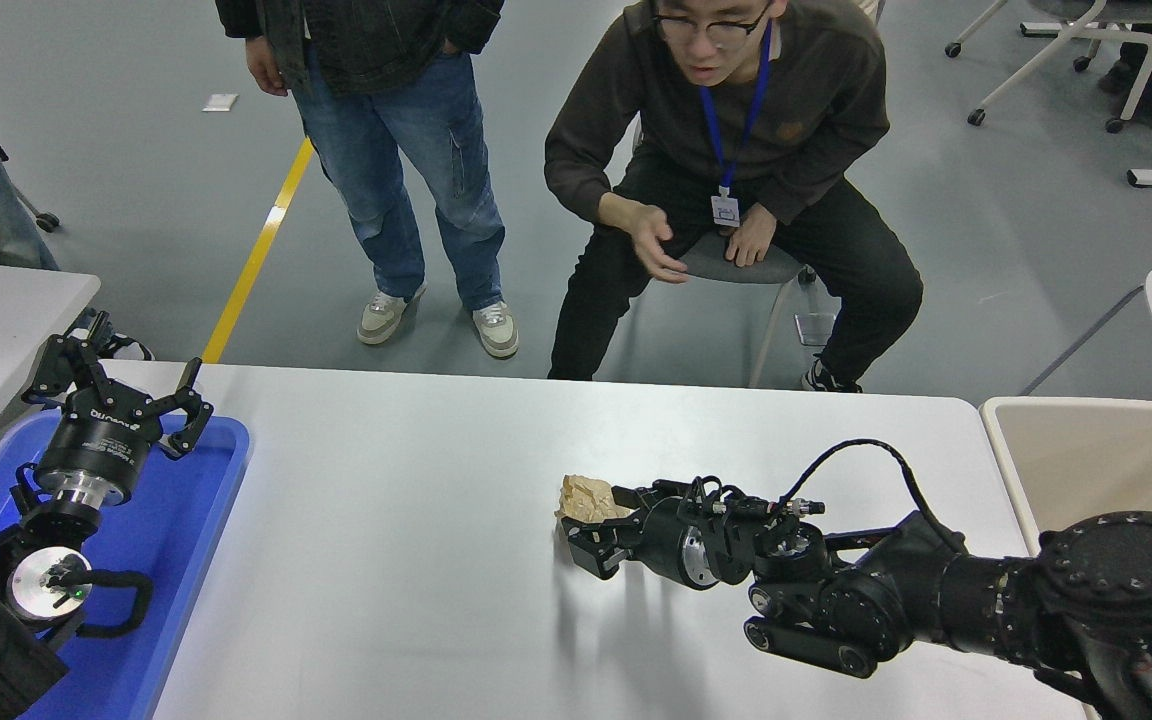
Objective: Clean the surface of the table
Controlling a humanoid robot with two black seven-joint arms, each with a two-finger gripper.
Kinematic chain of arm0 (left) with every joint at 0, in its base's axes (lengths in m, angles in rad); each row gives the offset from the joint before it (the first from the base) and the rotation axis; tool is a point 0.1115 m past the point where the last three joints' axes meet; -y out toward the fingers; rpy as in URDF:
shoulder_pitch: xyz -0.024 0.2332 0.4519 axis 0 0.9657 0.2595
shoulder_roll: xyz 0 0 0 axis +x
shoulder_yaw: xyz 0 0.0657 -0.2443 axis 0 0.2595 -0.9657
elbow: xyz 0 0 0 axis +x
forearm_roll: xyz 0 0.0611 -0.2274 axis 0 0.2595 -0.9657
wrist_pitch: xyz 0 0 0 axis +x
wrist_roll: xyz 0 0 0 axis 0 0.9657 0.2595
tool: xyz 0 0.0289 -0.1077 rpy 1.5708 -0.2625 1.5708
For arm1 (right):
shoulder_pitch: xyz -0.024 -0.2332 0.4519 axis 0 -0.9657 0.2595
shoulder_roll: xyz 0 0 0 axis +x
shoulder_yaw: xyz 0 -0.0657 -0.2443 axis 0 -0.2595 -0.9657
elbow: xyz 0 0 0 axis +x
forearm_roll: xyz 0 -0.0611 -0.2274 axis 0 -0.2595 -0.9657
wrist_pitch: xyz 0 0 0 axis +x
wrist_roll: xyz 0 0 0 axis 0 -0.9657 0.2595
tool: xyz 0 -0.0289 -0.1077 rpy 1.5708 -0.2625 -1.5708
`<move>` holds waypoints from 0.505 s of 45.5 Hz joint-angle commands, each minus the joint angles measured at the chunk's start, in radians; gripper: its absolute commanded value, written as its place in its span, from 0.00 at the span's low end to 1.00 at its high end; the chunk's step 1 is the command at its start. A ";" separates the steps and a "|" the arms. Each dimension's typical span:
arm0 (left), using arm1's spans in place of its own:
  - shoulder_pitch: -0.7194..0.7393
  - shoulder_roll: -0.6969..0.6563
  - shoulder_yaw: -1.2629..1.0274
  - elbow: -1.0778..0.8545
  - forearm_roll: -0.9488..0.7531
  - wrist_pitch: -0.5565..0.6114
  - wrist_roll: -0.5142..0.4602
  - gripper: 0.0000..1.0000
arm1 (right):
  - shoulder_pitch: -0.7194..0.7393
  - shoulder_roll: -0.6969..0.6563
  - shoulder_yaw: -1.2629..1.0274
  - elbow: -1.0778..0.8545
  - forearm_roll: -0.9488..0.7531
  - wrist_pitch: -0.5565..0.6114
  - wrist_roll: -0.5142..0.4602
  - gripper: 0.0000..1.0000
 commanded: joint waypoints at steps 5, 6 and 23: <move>0.000 0.000 0.000 0.000 0.000 0.000 0.000 1.00 | 0.004 0.000 0.015 -0.001 0.015 0.029 0.000 0.99; 0.000 0.000 0.000 0.000 0.000 0.000 0.000 1.00 | 0.004 0.000 0.015 0.000 0.015 0.034 0.000 0.99; 0.000 0.000 0.000 0.000 0.000 0.000 0.000 1.00 | 0.016 0.000 0.010 0.000 0.012 0.031 0.001 0.99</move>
